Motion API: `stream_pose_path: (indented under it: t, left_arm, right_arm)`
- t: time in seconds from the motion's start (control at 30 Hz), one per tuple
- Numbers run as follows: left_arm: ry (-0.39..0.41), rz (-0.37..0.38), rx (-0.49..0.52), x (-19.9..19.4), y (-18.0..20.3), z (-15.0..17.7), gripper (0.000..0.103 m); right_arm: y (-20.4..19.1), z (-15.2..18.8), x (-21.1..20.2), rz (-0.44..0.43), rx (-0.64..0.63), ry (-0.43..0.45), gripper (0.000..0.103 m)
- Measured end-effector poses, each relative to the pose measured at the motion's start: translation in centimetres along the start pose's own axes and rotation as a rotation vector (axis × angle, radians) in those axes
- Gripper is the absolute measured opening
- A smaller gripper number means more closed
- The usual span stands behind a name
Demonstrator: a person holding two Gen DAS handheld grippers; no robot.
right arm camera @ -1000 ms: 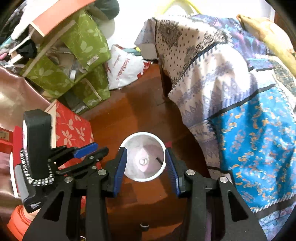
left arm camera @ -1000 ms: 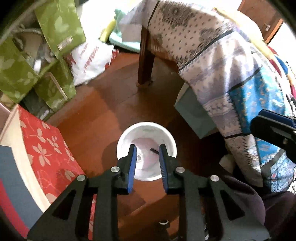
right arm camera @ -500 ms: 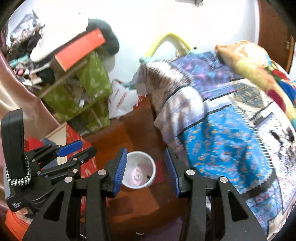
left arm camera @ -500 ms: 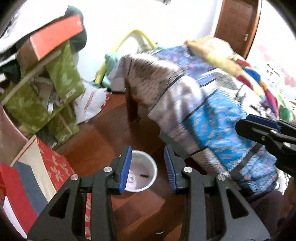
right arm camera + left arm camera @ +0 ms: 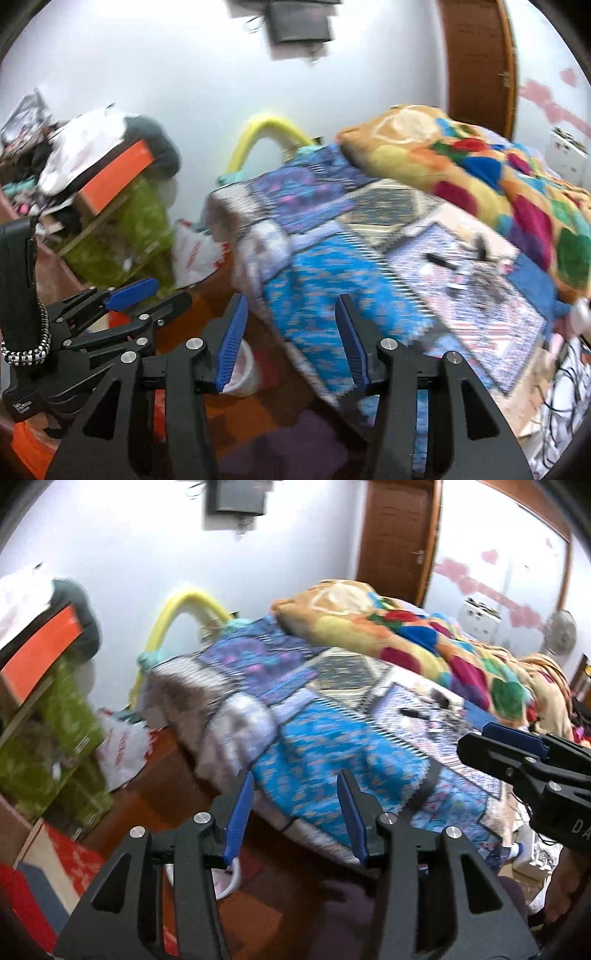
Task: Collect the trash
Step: 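Move both open tools back to the items on the mat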
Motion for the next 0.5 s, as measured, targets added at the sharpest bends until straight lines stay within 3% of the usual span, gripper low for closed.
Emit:
stream_pose_path:
  t: [0.2, 0.5]
  left_arm:
    - [-0.050, 0.110, 0.042, 5.0, 5.6, -1.3, 0.047]
    - [-0.130, 0.181, 0.116, 12.3, 10.5, -3.0, 0.047]
  right_arm:
    - [7.2, 0.1, 0.0, 0.107, 0.082, -0.005, 0.046]
    - [17.0, 1.3, 2.2, 0.235, 0.190, -0.050, 0.046]
Point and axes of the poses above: each gripper's, at about its wrist camera, not at the fingertips, and x roughly the way its jaws point, y to its right, z to its underside, the point moved 5 cm from there along x, roughly the way its jaws point, and after that the axes turned 15 degrees about z, right-handed, at the moved point
